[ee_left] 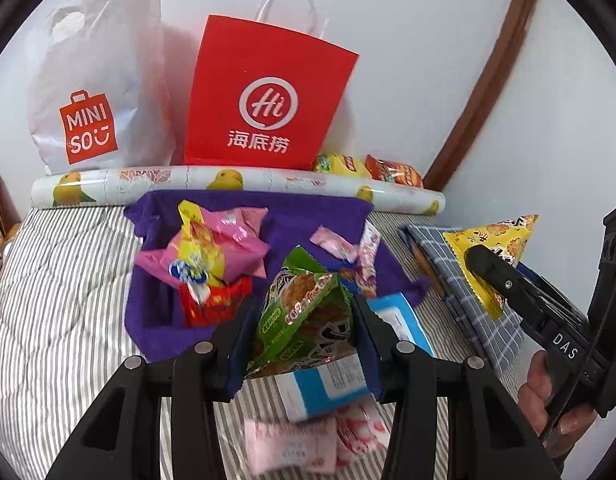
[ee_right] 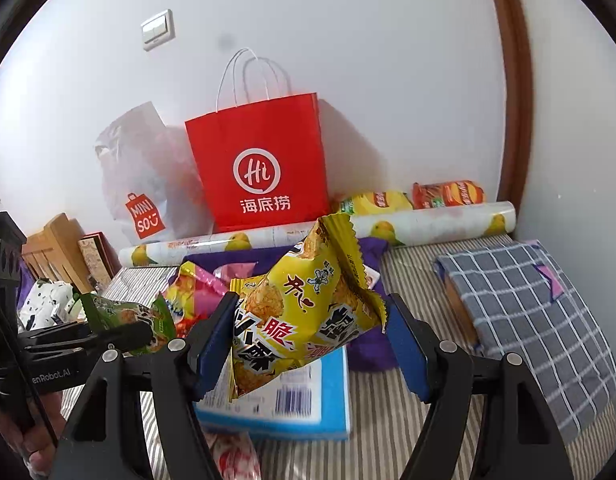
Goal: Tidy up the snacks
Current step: 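Carry the yellow chip bag and green packet over the purple towel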
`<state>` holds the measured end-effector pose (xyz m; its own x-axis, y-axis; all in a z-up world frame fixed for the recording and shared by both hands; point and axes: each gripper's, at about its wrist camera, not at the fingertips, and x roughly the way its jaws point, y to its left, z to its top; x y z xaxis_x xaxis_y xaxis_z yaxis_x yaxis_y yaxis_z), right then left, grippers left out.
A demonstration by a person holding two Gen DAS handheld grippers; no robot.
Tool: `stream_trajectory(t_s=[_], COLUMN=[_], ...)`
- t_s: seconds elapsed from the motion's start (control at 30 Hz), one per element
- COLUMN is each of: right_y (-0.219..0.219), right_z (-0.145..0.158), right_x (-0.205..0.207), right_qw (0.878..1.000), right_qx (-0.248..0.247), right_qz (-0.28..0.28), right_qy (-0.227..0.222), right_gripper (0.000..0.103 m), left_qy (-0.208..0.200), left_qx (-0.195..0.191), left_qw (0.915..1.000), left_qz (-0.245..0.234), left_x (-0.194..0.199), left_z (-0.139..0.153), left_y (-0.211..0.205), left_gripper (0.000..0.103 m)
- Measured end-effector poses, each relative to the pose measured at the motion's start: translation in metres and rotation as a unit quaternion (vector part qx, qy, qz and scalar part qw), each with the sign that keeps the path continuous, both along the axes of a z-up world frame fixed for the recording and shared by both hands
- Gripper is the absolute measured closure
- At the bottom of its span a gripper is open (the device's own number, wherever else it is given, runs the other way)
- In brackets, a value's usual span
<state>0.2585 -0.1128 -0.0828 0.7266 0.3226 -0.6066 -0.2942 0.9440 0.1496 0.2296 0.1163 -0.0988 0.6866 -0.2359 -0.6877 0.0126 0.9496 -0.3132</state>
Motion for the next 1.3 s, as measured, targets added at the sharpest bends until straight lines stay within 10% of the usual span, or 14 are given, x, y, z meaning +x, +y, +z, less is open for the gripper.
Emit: stream_trajectory(t_s=[0.6, 1.3], right_y=[0.027, 0.016], right_z=[-0.018, -0.075], right_x=[0.095, 0.111], right_qw=[1.000, 0.998], right_qx=[0.003, 0.001], right_qz=[0.004, 0.008], right_qy=[-0.003, 0.058], right_gripper=[0.031, 0.031], left_qy=[0.006, 0.025], left_qx=[0.008, 0.040], left_qw=[0.9998, 0.9988], left_qz=[0.017, 0.015], left_x=[0.084, 0.084], left_z=[-0.017, -0.054], left_y=[0.001, -0.011], left_gripper=[0.059, 0.059])
